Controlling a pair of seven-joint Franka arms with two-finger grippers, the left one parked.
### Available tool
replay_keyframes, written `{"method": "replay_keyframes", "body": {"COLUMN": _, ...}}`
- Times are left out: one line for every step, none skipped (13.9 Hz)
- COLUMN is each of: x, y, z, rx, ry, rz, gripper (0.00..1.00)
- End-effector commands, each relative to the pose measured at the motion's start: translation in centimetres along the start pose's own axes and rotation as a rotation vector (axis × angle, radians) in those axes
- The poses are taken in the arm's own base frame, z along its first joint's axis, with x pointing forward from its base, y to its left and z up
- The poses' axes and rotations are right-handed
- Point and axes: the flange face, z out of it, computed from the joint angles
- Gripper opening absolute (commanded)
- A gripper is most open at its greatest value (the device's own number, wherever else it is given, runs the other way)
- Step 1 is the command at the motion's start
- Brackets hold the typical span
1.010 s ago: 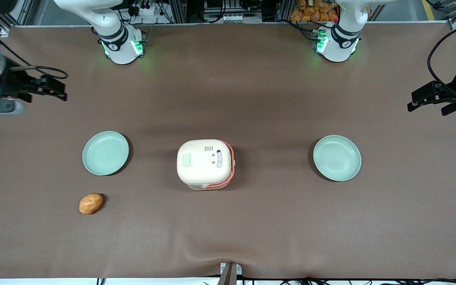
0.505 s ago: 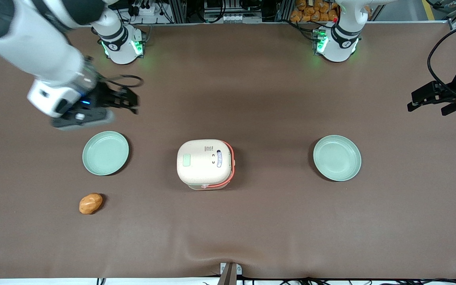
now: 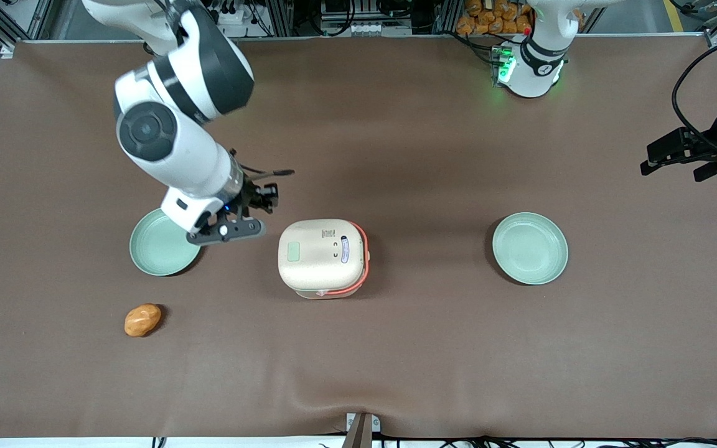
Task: Press rice cooker button with right arm
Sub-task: 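Move the right gripper over the white rice cooker's green button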
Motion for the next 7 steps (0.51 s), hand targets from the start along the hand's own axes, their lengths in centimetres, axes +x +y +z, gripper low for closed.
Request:
{"method": "replay_keyframes", "body": {"x": 1.7, "y": -0.4, "z": 1.5, "rx": 0.022, "ry": 0.037, "rz": 0.020, "gripper": 0.20}}
{"method": "replay_keyframes", "body": {"x": 2.3, "y": -0.4, "z": 2.4, "rx": 0.026, "ry": 0.054, "rz": 0.021, "gripper": 0.19}}
{"method": "replay_keyframes", "body": {"x": 2.9, "y": -0.5, "z": 3.2, "rx": 0.030, "ry": 0.075, "rz": 0.019, "gripper": 0.19}}
{"method": "replay_keyframes", "body": {"x": 3.5, "y": -0.7, "z": 3.9, "rx": 0.036, "ry": 0.102, "rz": 0.016, "gripper": 0.19}}
{"method": "replay_keyframes", "body": {"x": 3.8, "y": -1.1, "z": 4.8, "rx": 0.036, "ry": 0.110, "rz": 0.012, "gripper": 0.20}}
{"method": "replay_keyframes", "body": {"x": 3.9, "y": -1.3, "z": 5.5, "rx": 0.034, "ry": 0.107, "rz": 0.010, "gripper": 0.20}}
{"method": "replay_keyframes", "body": {"x": 4.1, "y": -1.4, "z": 6.1, "rx": 0.032, "ry": 0.106, "rz": 0.011, "gripper": 0.19}}
